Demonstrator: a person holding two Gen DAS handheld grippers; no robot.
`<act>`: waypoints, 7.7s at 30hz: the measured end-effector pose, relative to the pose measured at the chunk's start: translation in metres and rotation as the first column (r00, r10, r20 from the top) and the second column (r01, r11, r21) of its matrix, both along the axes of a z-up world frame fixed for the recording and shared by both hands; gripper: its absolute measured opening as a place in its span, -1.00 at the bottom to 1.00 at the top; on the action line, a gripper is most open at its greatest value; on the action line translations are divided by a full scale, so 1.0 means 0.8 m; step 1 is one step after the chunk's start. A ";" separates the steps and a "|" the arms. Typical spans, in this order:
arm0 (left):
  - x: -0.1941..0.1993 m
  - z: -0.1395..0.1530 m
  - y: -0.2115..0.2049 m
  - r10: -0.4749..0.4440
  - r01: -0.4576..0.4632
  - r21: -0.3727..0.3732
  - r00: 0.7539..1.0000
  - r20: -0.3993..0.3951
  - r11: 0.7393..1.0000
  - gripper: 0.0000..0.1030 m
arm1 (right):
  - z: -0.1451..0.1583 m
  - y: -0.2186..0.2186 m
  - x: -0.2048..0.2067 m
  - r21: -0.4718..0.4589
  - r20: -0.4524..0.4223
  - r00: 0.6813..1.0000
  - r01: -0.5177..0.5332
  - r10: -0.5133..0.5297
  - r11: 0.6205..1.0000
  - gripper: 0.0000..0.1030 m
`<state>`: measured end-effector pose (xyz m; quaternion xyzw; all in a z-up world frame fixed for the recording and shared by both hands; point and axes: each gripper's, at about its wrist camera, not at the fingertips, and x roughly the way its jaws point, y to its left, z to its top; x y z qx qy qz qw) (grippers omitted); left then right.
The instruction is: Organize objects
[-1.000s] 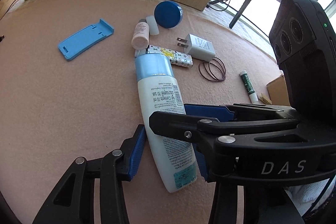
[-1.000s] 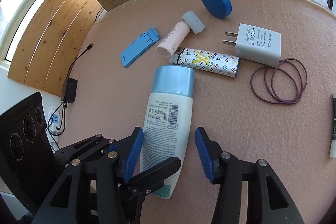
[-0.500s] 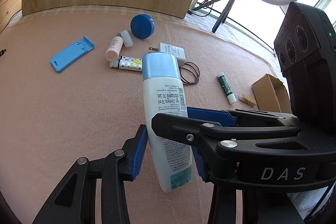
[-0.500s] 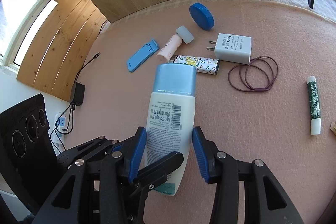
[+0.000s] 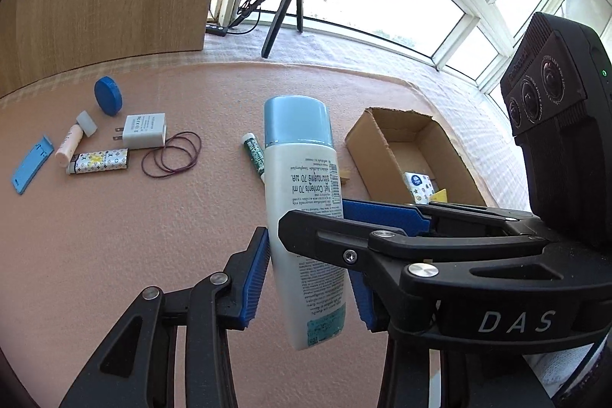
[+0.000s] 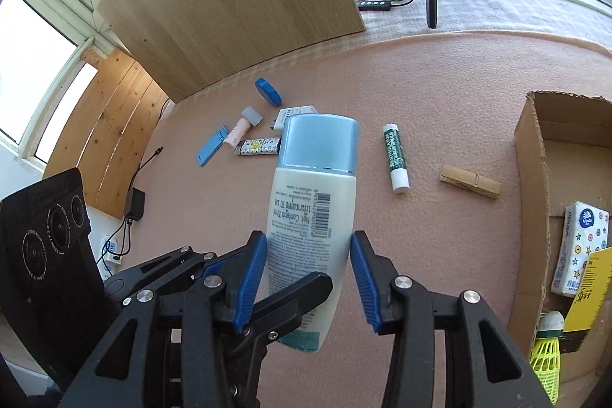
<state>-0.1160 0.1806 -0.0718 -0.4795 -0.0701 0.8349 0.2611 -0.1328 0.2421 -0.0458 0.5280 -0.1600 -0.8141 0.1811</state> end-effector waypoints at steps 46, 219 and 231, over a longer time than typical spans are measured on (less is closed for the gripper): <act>-0.006 0.009 0.295 -0.213 0.211 -0.043 0.976 -0.043 0.977 0.67 | 0.025 0.288 0.048 0.198 -0.072 0.959 0.282 -0.273 0.939 0.43; -0.058 -0.086 -0.224 -0.013 0.059 -0.255 0.984 0.179 0.965 -0.36 | -0.057 -0.106 0.037 0.051 0.063 0.984 -0.169 0.166 0.984 -0.07; -0.072 -0.095 -0.212 -0.079 0.131 -0.290 0.980 0.183 0.948 -0.33 | -0.056 -0.120 0.036 0.066 0.071 0.980 -0.193 0.188 0.979 -0.07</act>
